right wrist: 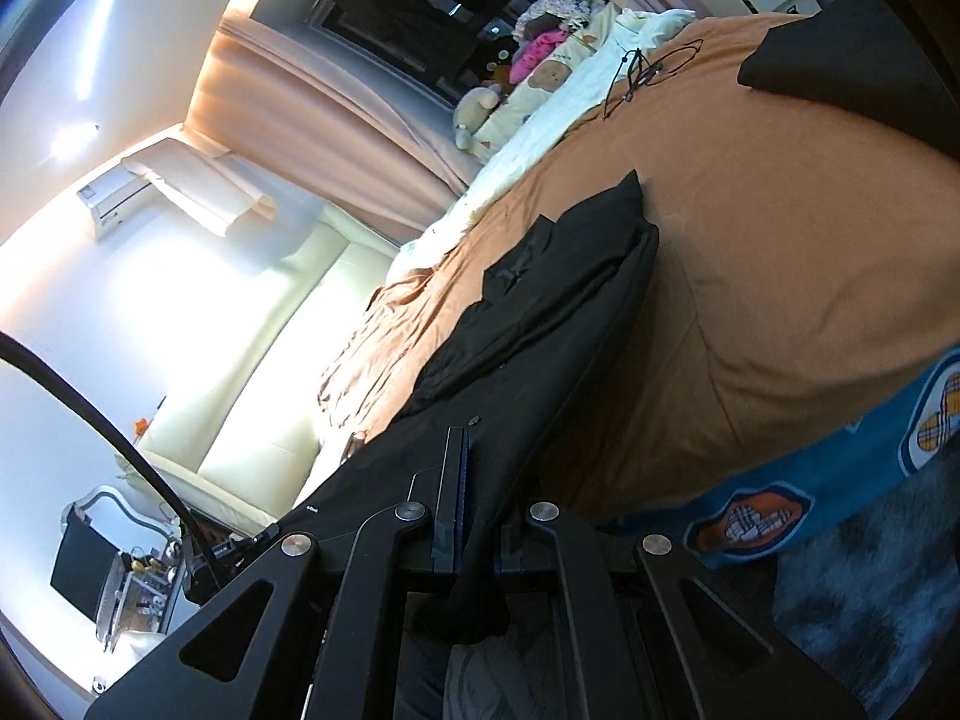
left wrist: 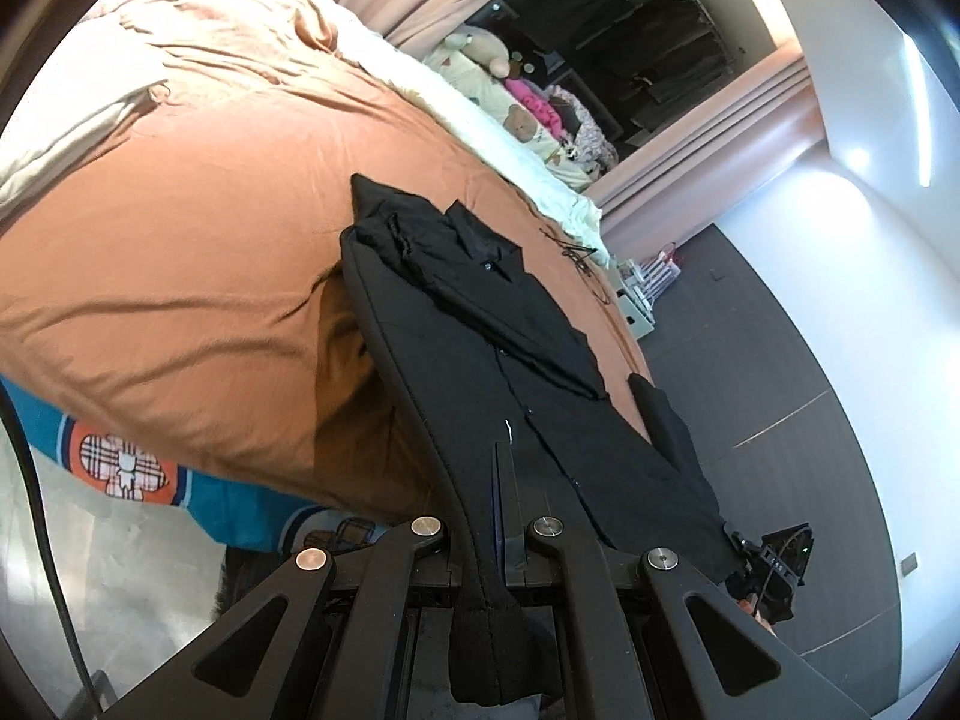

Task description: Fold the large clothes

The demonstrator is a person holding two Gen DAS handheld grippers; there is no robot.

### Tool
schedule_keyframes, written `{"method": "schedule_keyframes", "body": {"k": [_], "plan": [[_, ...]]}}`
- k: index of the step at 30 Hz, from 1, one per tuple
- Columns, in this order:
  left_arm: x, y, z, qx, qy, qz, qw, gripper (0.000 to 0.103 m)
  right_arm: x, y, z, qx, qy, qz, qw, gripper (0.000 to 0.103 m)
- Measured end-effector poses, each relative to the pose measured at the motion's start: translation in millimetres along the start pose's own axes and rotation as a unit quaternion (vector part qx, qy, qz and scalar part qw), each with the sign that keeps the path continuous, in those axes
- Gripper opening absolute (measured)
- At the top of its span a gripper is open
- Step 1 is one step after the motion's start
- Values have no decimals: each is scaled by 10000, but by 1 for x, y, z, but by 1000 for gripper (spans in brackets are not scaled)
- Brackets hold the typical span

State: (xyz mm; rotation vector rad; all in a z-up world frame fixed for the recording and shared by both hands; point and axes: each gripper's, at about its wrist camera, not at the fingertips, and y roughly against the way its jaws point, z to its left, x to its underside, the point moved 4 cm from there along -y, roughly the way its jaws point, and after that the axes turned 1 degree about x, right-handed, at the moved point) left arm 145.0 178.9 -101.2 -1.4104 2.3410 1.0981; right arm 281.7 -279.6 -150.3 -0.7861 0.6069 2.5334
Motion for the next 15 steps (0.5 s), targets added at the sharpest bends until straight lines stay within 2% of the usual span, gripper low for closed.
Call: {"method": "schedule_keyframes", "body": {"k": [10, 15], "plan": [[32, 30, -12, 135, -13, -97, 9999, 2, -2, 12, -7, 26, 30, 78, 10000, 2], [36, 41, -15, 125, -67, -80, 9999, 2, -8, 15, 0, 67, 191, 73, 9998, 2]]}}
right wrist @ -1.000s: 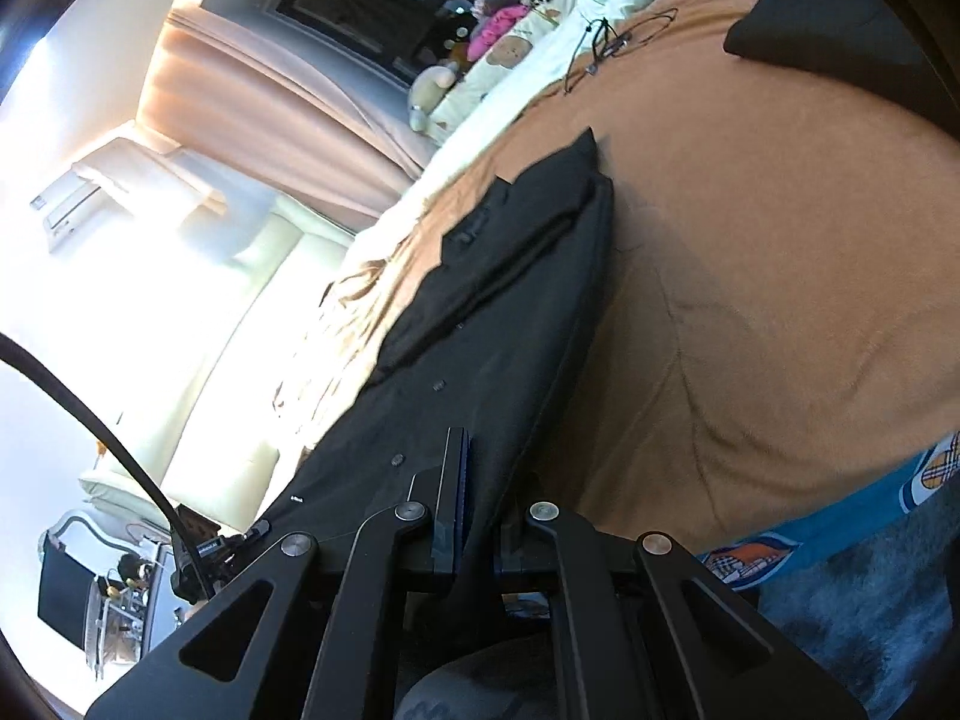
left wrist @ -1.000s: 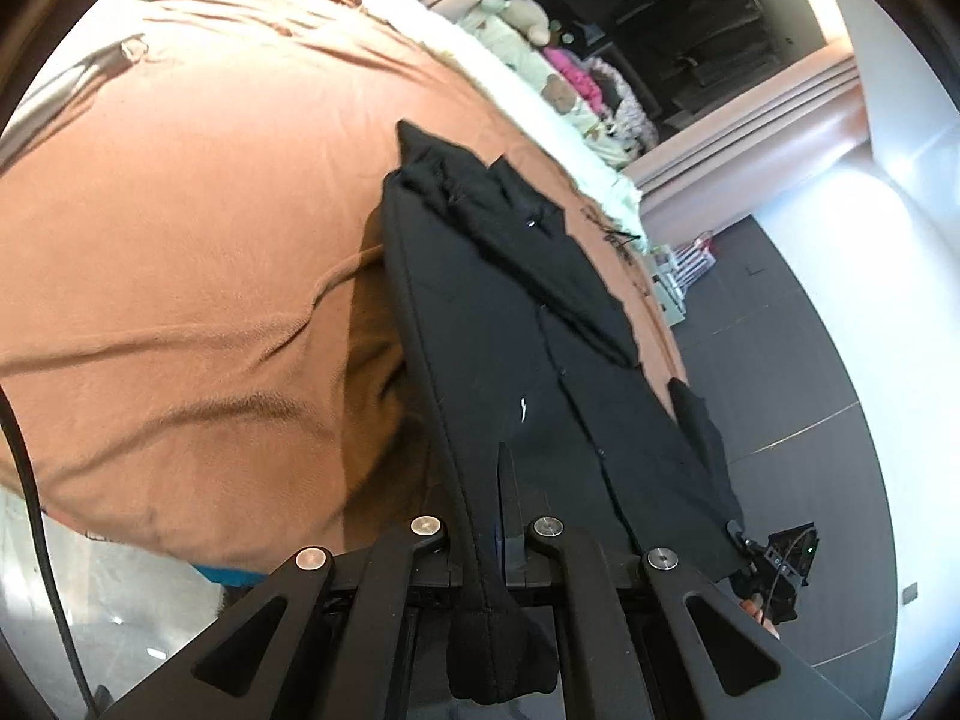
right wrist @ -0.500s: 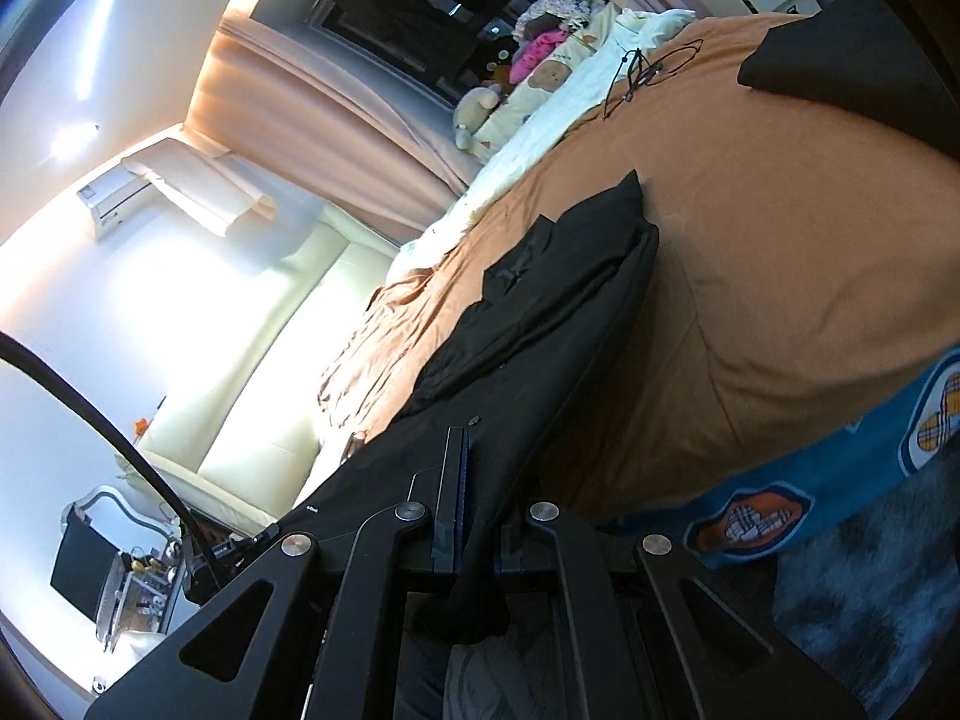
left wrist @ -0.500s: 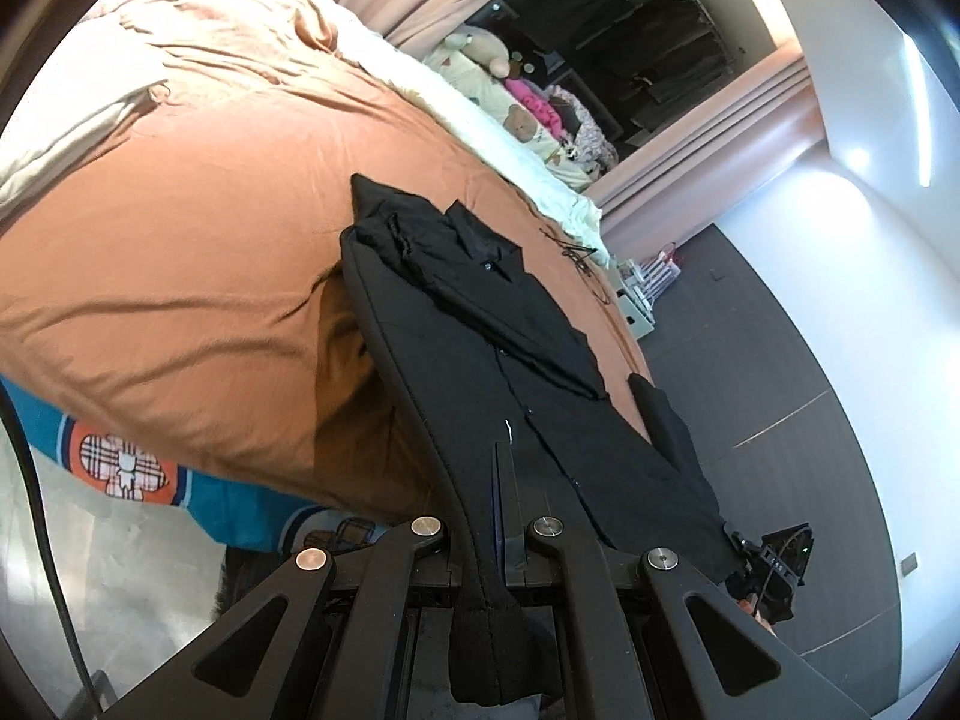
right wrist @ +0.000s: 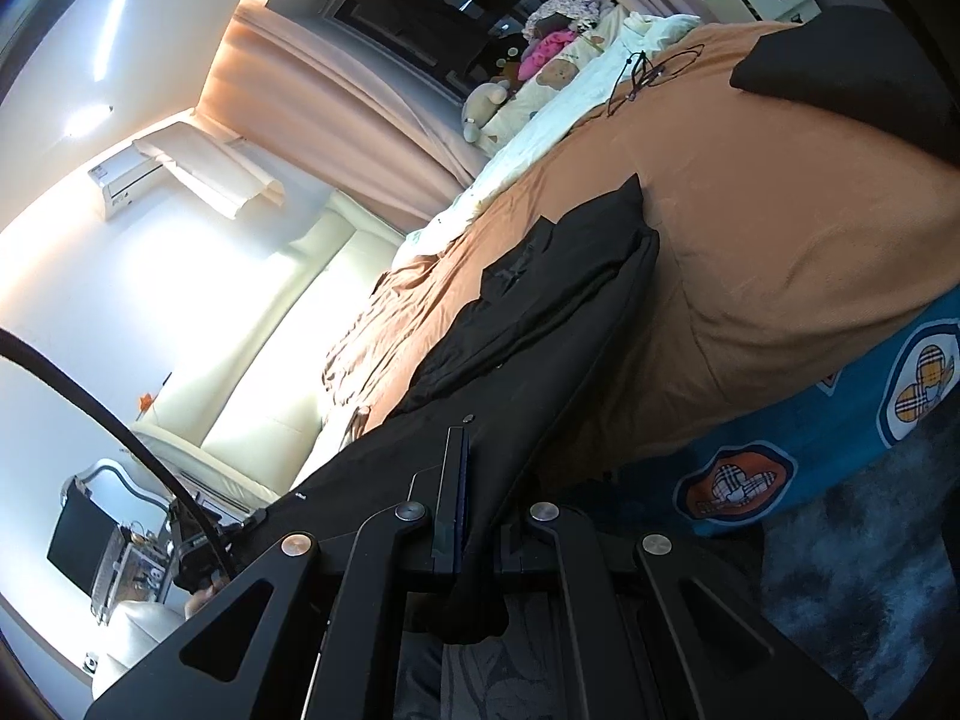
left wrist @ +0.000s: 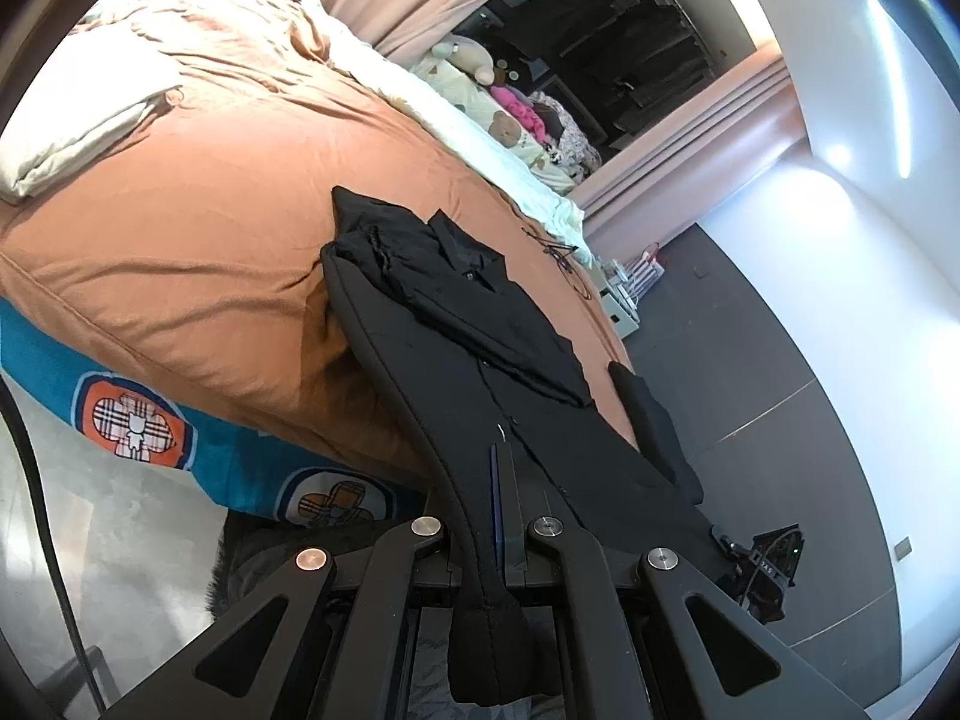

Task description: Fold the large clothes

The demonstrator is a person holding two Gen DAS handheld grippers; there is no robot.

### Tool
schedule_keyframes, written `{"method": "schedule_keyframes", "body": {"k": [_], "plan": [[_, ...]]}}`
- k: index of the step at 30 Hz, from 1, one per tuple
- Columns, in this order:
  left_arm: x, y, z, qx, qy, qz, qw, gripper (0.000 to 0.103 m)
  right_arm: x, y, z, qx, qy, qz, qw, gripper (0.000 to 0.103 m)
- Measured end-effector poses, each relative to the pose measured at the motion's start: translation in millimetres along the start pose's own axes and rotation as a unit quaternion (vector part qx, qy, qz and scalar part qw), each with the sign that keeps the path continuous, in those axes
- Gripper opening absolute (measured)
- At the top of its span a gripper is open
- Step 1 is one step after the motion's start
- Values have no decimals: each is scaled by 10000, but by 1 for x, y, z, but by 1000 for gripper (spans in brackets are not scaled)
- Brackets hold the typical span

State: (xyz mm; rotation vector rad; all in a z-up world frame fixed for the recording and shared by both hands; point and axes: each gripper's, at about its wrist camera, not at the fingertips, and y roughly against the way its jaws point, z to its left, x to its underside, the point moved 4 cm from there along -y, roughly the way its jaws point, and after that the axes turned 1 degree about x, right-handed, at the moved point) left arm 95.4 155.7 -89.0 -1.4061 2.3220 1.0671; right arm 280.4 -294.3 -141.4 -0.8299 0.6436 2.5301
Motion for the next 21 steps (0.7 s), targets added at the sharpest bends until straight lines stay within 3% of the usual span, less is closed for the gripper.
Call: {"method": "schedule_keyframes", "body": {"k": [9, 21], "plan": [[-27, -8, -13, 28, -219, 78, 9997, 2, -36, -12, 14, 141, 390, -60, 9991, 2], [-135, -38, -47, 123, -628, -215, 9977, 3, -130, -63, 51, 180, 808, -502, 9953, 2]]}}
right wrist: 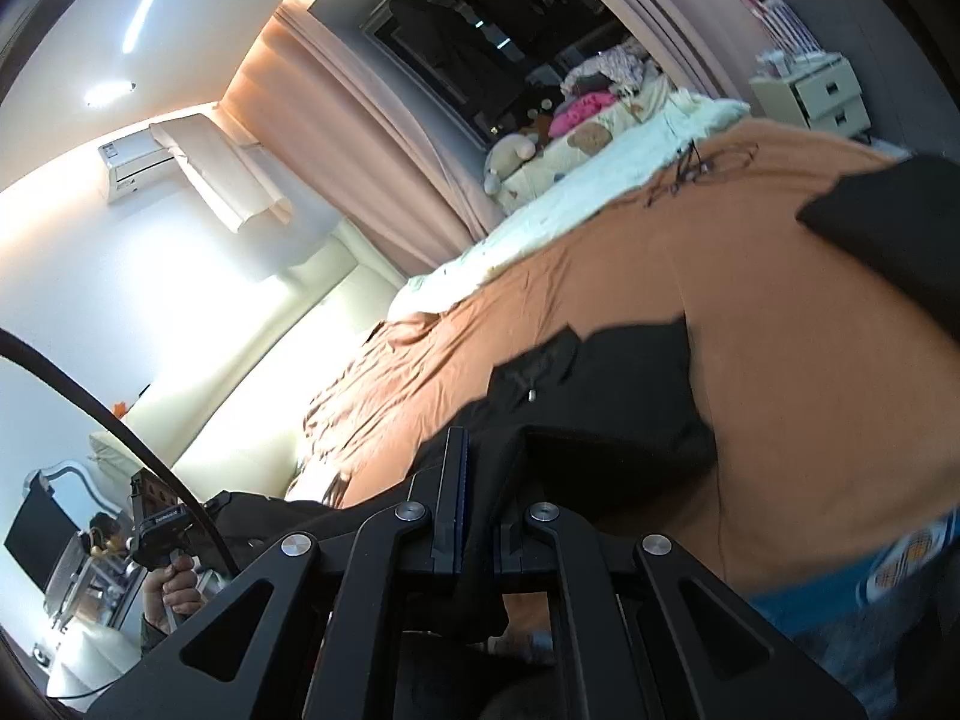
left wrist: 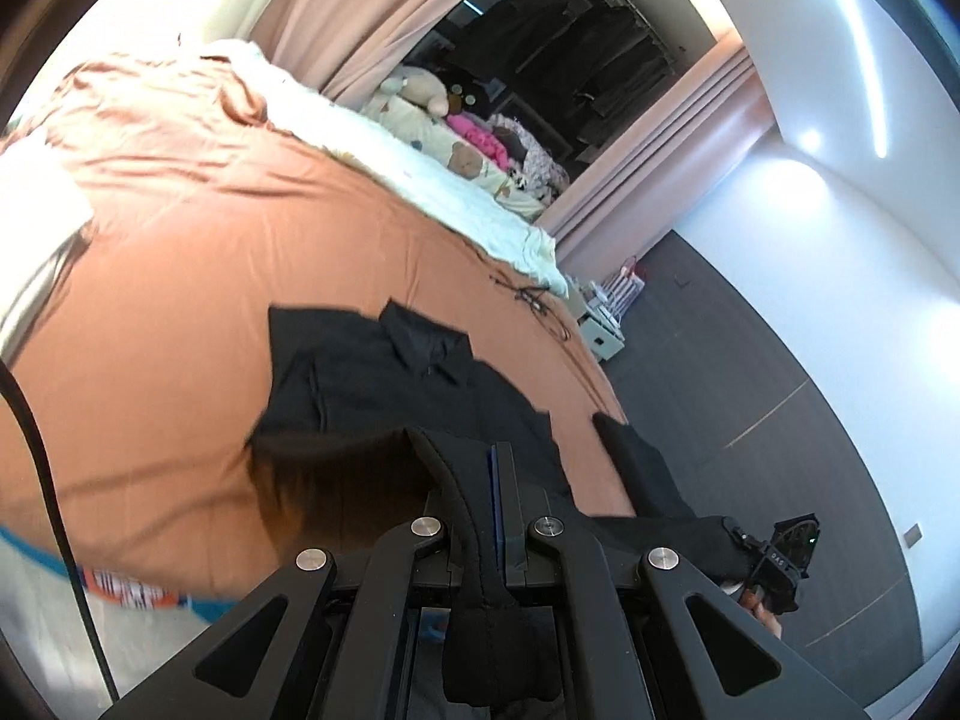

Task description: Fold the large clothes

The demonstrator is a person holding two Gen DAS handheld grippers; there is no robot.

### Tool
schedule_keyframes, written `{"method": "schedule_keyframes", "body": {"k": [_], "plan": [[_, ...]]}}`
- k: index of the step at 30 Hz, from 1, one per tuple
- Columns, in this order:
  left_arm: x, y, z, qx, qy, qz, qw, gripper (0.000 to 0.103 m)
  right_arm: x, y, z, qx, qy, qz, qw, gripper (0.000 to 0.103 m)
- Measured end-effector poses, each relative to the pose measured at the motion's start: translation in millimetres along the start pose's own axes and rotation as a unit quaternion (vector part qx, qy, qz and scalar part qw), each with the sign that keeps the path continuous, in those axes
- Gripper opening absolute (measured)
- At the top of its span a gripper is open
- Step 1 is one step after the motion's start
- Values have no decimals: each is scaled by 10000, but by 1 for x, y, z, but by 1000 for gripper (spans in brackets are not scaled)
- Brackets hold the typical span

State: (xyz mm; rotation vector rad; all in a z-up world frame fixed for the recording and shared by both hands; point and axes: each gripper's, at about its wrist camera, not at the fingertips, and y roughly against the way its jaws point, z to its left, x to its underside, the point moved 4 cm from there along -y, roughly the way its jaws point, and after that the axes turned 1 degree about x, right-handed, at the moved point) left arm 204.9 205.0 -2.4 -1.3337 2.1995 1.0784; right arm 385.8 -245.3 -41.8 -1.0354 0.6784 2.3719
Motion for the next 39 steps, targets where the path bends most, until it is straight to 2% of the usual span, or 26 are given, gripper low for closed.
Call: {"method": "schedule_keyframes", "body": {"k": [9, 21, 34, 39], "plan": [[-72, -52, 11, -176, -199, -154, 9995, 3, -40, -68, 6, 156, 362, -88, 9992, 2], [-129, -136, 41, -482, -335, 78, 9982, 3, -76, -159, -10, 441, 455, 115, 9979, 2], [-146, -227, 107, -977, -209, 530, 9936, 3, -103, -257, -28, 1018, 406, 605, 9921, 2], [-145, -258, 133, -1191, -138, 709, 9902, 4, -100, -291, -36, 1323, 269, 805, 9876, 2]]}}
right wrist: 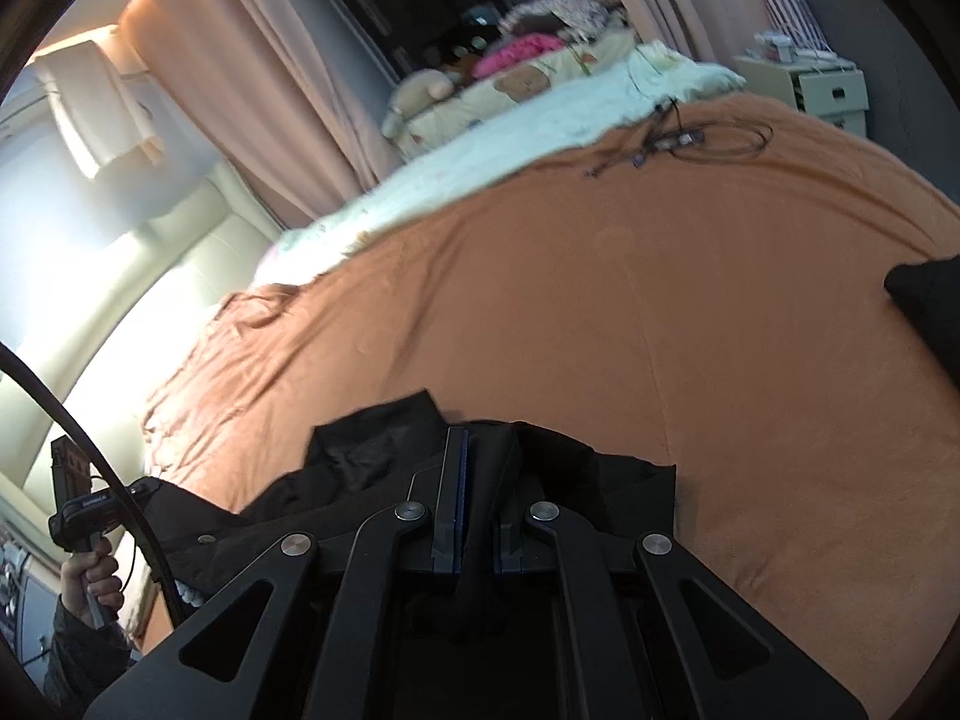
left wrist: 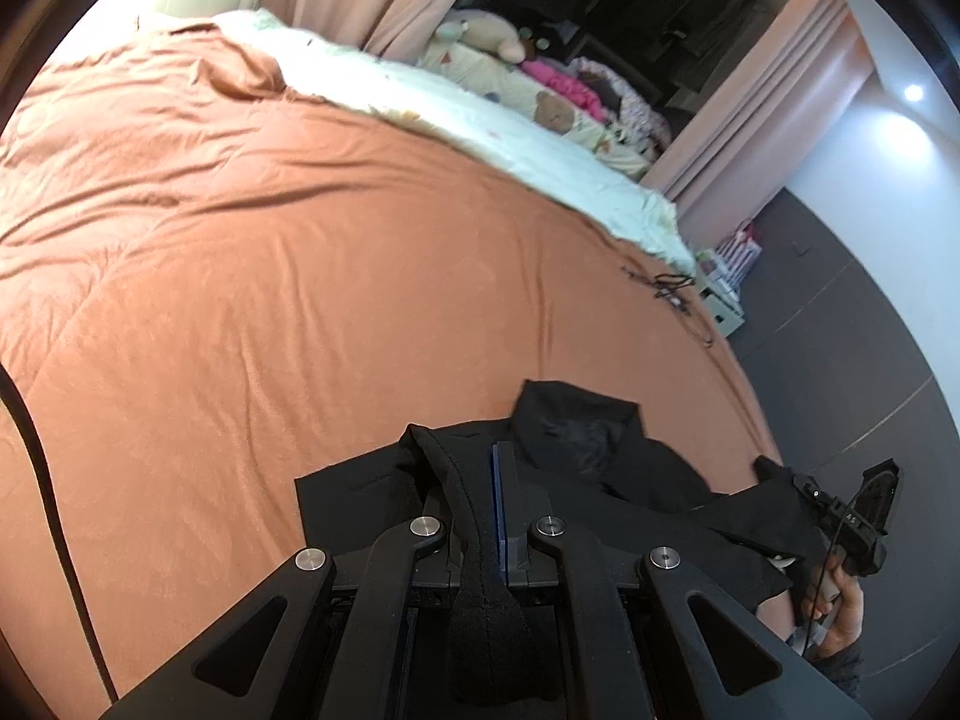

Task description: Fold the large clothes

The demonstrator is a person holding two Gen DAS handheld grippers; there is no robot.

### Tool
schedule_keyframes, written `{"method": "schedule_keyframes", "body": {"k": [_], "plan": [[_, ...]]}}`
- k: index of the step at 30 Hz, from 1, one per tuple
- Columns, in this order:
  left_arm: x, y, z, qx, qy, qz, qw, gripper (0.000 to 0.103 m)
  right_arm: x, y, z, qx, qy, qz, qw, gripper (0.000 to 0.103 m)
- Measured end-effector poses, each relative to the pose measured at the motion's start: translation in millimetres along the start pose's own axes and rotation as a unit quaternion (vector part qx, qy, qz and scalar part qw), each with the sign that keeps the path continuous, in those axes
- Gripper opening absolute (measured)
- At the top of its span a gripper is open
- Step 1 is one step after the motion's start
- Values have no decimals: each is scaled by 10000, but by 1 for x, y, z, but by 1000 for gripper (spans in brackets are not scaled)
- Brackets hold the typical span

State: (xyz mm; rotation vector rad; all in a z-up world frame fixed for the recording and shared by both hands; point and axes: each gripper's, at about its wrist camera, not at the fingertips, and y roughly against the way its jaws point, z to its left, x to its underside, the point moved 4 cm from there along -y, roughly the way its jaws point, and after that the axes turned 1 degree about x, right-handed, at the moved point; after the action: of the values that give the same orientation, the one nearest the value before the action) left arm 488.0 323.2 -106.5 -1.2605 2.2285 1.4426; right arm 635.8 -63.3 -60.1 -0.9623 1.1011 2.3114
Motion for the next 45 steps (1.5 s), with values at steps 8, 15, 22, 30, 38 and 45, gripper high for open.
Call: {"method": "schedule_keyframes", "body": {"k": [8, 15, 22, 30, 38, 45], "plan": [[7, -32, 24, -478, 112, 297, 9984, 71, -4, -24, 15, 156, -114, 404, 9990, 32], [1, -4, 35, -560, 231, 25, 9982, 87, -13, -2, 6, 193, -375, 186, 9989, 79], [9, 0, 33, -737, -54, 155, 9971, 87, -5, 6, -3, 350, -356, 363, 9981, 80], [10, -4, 40, -794, -22, 150, 9967, 87, -8, -15, 4, 601, -54, 691, 9958, 79], [14, -44, 42, -1036, -316, 440, 9931, 87, -14, -59, 10, 856, 277, 1266, 9879, 79], [11, -87, 53, -1128, -380, 735, 9902, 84, -33, -91, 15, 1133, 622, 1403, 9816, 56]]}}
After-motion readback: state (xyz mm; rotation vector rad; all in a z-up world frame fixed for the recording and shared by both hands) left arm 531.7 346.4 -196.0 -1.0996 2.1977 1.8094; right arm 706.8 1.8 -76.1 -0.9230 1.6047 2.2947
